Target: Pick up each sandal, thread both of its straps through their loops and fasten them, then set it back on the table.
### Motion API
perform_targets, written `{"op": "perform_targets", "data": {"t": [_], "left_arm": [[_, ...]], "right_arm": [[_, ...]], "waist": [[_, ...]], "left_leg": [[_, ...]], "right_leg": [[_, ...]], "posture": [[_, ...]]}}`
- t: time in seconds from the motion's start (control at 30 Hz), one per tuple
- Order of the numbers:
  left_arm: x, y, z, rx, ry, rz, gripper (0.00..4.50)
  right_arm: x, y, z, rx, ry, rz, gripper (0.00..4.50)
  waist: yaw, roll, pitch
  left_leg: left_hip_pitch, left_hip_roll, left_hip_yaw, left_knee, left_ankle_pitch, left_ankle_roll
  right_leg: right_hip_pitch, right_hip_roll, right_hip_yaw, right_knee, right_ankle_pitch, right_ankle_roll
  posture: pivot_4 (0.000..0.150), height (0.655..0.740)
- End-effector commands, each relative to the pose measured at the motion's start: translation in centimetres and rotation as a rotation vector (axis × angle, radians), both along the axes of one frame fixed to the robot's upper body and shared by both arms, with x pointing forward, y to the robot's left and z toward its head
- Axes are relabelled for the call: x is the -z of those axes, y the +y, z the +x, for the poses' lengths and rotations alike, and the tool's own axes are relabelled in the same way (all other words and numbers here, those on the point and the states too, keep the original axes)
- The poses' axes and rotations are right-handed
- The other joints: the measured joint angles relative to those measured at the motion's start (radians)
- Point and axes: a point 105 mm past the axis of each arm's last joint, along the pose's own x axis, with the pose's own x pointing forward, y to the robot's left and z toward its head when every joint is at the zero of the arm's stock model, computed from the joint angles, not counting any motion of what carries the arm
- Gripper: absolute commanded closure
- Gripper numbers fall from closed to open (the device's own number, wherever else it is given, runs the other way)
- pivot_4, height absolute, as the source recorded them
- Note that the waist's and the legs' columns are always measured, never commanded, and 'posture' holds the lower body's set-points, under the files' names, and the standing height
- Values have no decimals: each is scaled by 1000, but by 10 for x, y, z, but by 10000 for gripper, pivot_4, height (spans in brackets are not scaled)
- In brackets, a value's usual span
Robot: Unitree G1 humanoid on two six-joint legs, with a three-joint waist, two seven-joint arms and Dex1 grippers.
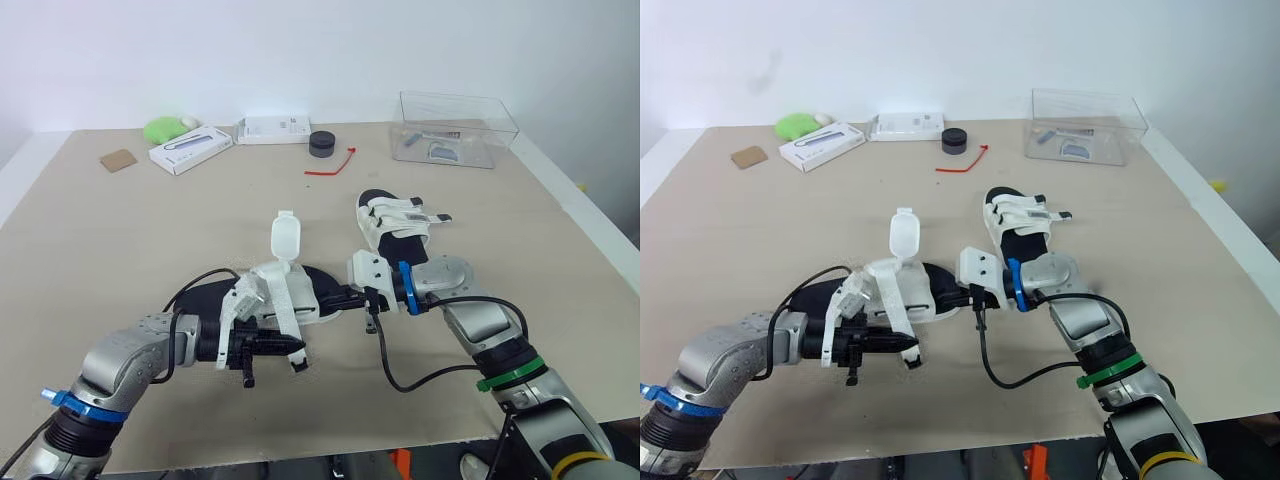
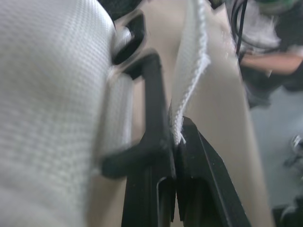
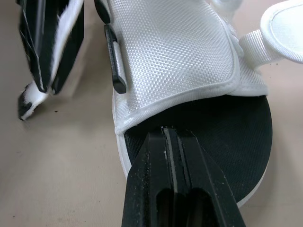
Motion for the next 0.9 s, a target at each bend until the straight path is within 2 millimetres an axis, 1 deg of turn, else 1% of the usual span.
{"op": "perform_targets", "data": {"t": [0.03,0.07,0.13,0.2,0.3,0.33,0.4,0.5,0.6,0.83,0.9], "left_arm": [[-26,8,-9,71,97,-83,44068],[-35,11,-11,94,131,-112,44068],[-51,19,-7,110,166,-147,44068],[-63,26,7,71,155,-165,44068],[-75,35,37,-18,125,-184,44068],[-77,35,42,-27,115,-176,44068],[-74,35,47,-26,99,-141,44068],[-65,34,54,-27,91,-105,44068],[-64,33,58,-20,92,-105,44068],[-68,32,55,29,107,-108,44068],[-71,33,55,38,113,-120,44068]], "right_arm": [[-12,-2,0,-8,-48,14,45000],[-12,-2,0,-8,-48,13,45000],[-12,-3,0,-9,-49,11,45000],[-12,-3,0,-10,-51,8,45000],[-12,-3,1,-14,-52,3,45000],[-12,-3,0,-16,-52,1,45000],[-12,-3,0,-17,-52,0,45000],[-12,-3,0,-16,-54,0,45000],[-13,-4,0,-14,-56,-1,45000],[-12,-6,-2,-10,-57,-7,45000],[-12,-6,-2,-9,-56,-7,45000]], "waist": [[0,0,0],[0,0,0],[-1,0,0],[-1,0,0],[0,0,0],[0,0,0],[-1,0,0],[-1,0,0],[-1,0,0],[-1,0,0],[-1,0,0]], "left_leg": [[0,0,0,0,0,0],[-1,0,0,0,0,0],[-1,0,0,0,0,0],[0,0,-1,0,0,0],[0,0,-1,0,0,0],[0,0,-1,0,0,0],[-1,-1,-1,0,0,0],[-1,0,-2,0,-1,-1],[-1,0,-1,0,-1,-2],[-1,0,0,0,-1,-2],[-2,0,-1,0,-1,-2]], "right_leg": [[0,0,0,0,0,0],[0,1,-1,0,0,0],[0,1,-2,0,0,-1],[0,1,-2,0,0,-1],[1,1,-3,0,0,-1],[1,1,-3,0,0,-1],[0,1,-2,0,0,-1],[0,1,-1,-1,-1,-1],[0,1,-1,-1,-2,-1],[0,1,-1,0,-2,-1],[0,1,-2,0,-2,-1]], "posture": [[1500,7400],[1500,7400],[1500,7400],[1500,7400],[1500,7400],[1500,7400],[1500,7400],[1500,7400],[1500,7400],[1500,7400],[1500,7400]]}}
